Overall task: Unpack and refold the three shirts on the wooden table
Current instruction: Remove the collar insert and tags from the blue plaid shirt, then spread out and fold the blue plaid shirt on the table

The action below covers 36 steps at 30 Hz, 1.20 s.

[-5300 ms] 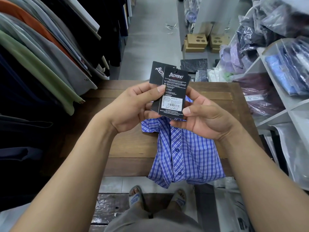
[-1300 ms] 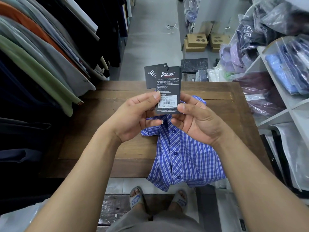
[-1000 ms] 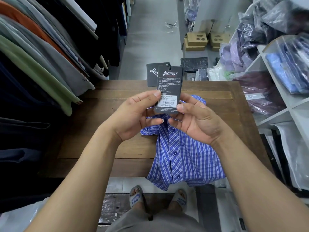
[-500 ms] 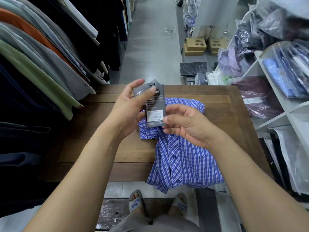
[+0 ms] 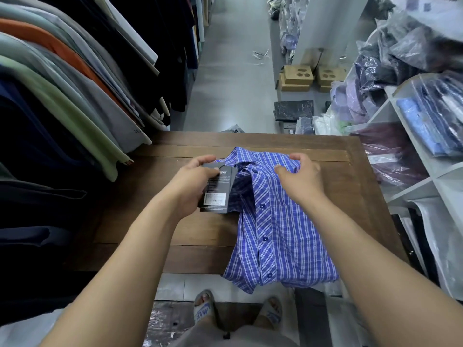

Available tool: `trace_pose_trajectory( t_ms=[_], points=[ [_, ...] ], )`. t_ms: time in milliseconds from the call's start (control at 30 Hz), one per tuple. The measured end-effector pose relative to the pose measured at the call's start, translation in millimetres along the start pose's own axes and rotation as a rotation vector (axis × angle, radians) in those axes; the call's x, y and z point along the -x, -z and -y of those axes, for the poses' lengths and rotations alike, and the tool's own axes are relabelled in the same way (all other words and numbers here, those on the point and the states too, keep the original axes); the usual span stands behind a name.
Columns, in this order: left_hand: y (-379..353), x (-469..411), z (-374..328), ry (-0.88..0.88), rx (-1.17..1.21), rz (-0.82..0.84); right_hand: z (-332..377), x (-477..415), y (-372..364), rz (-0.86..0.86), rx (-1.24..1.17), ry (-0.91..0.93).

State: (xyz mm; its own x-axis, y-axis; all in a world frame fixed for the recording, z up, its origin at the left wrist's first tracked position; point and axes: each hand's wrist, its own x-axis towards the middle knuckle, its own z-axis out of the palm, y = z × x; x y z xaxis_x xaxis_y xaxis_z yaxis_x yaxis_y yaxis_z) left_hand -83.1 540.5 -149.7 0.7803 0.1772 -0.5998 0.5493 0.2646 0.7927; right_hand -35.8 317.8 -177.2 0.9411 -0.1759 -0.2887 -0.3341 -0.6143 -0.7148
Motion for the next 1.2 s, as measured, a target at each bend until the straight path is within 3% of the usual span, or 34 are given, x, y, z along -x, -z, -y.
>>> trace_pose_trajectory(
  t_ms=[133, 267, 400, 567, 733, 800, 933, 1000, 1133, 1200],
  points=[
    [-1.8, -3.0, 10.6, 0.069, -0.064, -0.005, -7.8, -2.0, -6.5, 0.089, -0.095, -0.204],
    [-10.3, -4.6, 13.3, 0.115, -0.147, -0.013, -8.4, 2.3, -6.7, 0.046, -0.168, -0.217],
    [-18.8, -6.1, 9.8, 0.156, -0.233, 0.024, -3.6, 8.8, -7.9, 0.155, -0.233, -0.267],
    [-33.7, -11.5, 13.7, 0.112, -0.391, 0.089, -0.5, 27.1, -13.9, 0.372, -0.335, -0.235],
    [-39.0, -19.5, 21.5, 0.088, -0.444, 0.095, 1.6, 38.2, -17.1, 0.468, -0.343, -0.111],
    [-38.7, -18.9, 22.1, 0.088, -0.388, 0.137, 5.6, 43.2, -17.8, 0.467, -0.280, -0.052],
    [-40.0, -13.1, 23.9, 0.040, -0.300, 0.262, 14.6, 51.4, -27.0, 0.379, 0.150, 0.072],
    [-42.0, -13.3, 23.7, 0.015, -0.272, 0.277, 21.3, 60.9, -29.8, 0.383, 0.206, 0.120],
    [-43.6, -14.1, 20.1, 0.008, -0.228, 0.258, 22.3, 72.7, -28.4, 0.414, -0.119, 0.195],
    [-41.1, -14.5, 21.8, -0.006, -0.174, 0.236, 16.8, 74.5, -26.5, 0.395, -0.297, 0.135]
  ],
)
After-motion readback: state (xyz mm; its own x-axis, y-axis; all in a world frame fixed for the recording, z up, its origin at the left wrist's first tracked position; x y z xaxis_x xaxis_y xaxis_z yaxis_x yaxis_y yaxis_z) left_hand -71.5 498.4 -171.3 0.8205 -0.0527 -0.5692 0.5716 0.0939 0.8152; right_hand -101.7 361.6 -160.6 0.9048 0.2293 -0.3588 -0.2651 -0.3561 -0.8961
